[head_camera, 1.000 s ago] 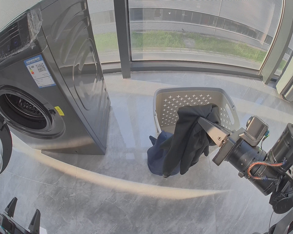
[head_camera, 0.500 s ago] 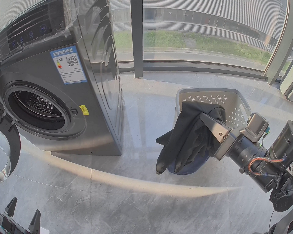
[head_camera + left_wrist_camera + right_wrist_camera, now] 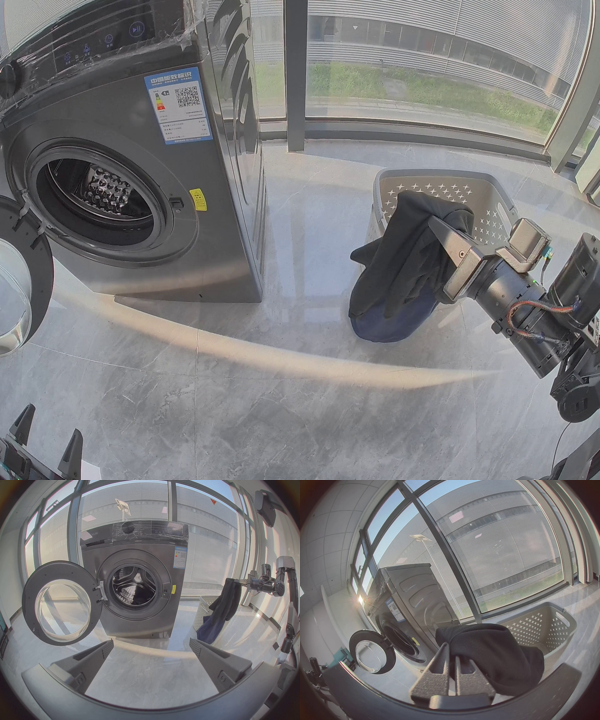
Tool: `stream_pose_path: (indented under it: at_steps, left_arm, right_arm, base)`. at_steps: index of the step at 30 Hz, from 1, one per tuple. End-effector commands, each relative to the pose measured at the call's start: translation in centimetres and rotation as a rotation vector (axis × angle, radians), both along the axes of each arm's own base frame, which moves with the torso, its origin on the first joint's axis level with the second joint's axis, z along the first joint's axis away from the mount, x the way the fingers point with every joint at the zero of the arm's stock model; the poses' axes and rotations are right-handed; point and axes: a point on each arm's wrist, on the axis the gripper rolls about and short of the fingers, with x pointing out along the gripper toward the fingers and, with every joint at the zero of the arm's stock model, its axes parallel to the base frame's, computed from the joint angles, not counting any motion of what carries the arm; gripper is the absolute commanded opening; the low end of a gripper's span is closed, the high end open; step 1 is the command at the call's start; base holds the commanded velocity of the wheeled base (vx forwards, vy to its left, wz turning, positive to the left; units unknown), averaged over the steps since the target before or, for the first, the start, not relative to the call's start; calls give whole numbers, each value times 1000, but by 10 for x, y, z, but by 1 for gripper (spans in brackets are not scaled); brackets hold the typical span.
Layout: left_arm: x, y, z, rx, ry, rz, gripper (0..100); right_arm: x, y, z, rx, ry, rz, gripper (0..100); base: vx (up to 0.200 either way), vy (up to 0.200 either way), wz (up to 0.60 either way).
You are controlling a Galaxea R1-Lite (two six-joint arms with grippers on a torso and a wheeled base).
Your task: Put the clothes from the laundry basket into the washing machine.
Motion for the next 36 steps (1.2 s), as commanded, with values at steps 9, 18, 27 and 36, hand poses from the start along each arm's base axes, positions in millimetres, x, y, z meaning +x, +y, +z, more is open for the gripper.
stream_pose_path:
  at_steps: [9,18,27,36]
  left_arm:
    - [1,0,-4,-1,15,-3,100]
    - [1,0,-4,-2,18,-5,100]
    - [1,0,-4,-2,18,-5,100]
    - [1,0,-4,-2,18,-5,100]
  right_arm:
    - [2,0,1,7,-5,-6,0]
    - [2,0,2,10,-8,-5,0]
    - [2,0,3,11,-11,-3,0]
    - [2,1,3,11,-11,-2,0]
  base:
    - [0,89,0]
    - [0,200,0]
    - [0,200,0]
    - [0,200,0]
